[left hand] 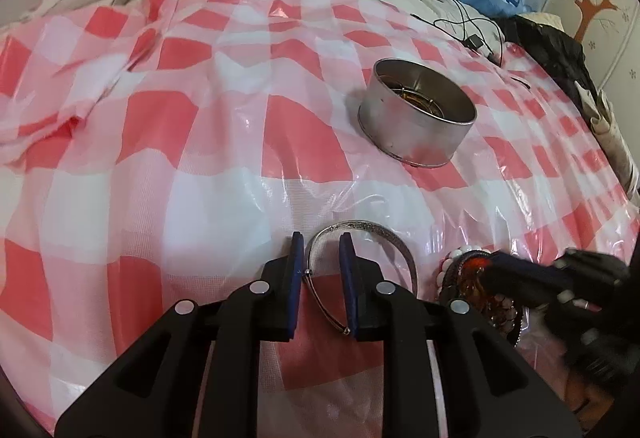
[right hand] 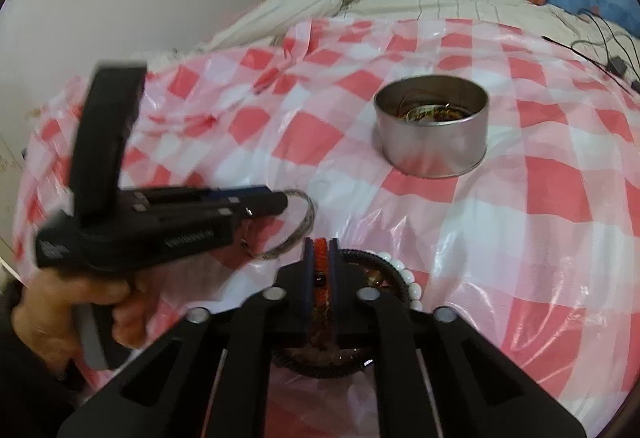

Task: Organize jewelry
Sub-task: 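Grasp the red bead string with the right gripper while the left gripper holds the bangle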

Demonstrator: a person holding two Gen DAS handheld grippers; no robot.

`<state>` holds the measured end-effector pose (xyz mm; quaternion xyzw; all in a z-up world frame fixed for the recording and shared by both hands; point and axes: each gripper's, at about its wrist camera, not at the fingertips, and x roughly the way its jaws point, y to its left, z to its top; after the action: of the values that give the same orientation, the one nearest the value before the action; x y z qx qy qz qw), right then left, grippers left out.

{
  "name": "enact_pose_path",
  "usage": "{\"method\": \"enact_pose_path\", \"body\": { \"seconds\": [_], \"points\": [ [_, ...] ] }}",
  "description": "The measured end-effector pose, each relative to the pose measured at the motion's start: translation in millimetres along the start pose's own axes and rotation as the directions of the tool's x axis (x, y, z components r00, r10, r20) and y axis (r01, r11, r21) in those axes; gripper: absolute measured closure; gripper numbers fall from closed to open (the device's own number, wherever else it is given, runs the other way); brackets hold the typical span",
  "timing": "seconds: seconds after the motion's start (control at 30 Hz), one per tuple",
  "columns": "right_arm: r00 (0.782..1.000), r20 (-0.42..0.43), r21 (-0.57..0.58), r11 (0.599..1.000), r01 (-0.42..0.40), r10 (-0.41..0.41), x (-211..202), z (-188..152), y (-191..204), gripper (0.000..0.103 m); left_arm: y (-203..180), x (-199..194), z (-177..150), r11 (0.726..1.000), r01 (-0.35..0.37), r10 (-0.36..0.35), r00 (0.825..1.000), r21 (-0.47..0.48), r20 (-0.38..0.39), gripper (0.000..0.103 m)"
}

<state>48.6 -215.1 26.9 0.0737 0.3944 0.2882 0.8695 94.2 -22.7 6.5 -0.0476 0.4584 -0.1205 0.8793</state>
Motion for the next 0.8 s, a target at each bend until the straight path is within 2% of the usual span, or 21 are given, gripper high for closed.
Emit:
{"method": "enact_pose_path", "body": {
  "seconds": [0.03,0.07,0.17,0.3,0.5,0.8],
  "points": [
    [1.000,0.023,0.028,0.999,-0.020,0.019,-8.8,0.1,-4.3,0.097,-0.5,-1.8,0.0,1.000,-0.002,0.002,1.000,0.008,0.004,0.097],
    [0.998,0.046,0.051,0.998,-0.034,0.032,-17.9,0.6,-8.2,0.097,-1.6,-5.0,-0.6,1.000,0.002,-0.002,1.000,0.021,0.005,0.101],
    [0.990,0.122,0.123,0.989,-0.084,0.068,-46.3,0.6,-23.2,0.097,-6.9,-18.0,1.0,0.998,0.052,-0.053,0.998,0.030,0.035,0.102],
    [0.979,0.193,0.183,0.978,-0.099,0.063,-71.8,1.9,-41.9,0.097,-12.2,-31.5,3.6,0.996,0.079,-0.083,0.994,0.050,0.076,0.102],
    [0.978,0.197,0.205,0.973,-0.105,0.064,-71.7,2.2,-48.6,0.097,-11.5,-31.3,4.6,0.993,0.118,-0.120,0.989,0.025,0.084,0.102],
    [0.980,0.188,0.206,0.973,-0.108,0.069,-65.1,-1.9,-46.9,0.097,-15.3,-39.7,4.6,0.996,0.075,-0.081,0.989,0.047,0.122,0.101]
  ]
}}
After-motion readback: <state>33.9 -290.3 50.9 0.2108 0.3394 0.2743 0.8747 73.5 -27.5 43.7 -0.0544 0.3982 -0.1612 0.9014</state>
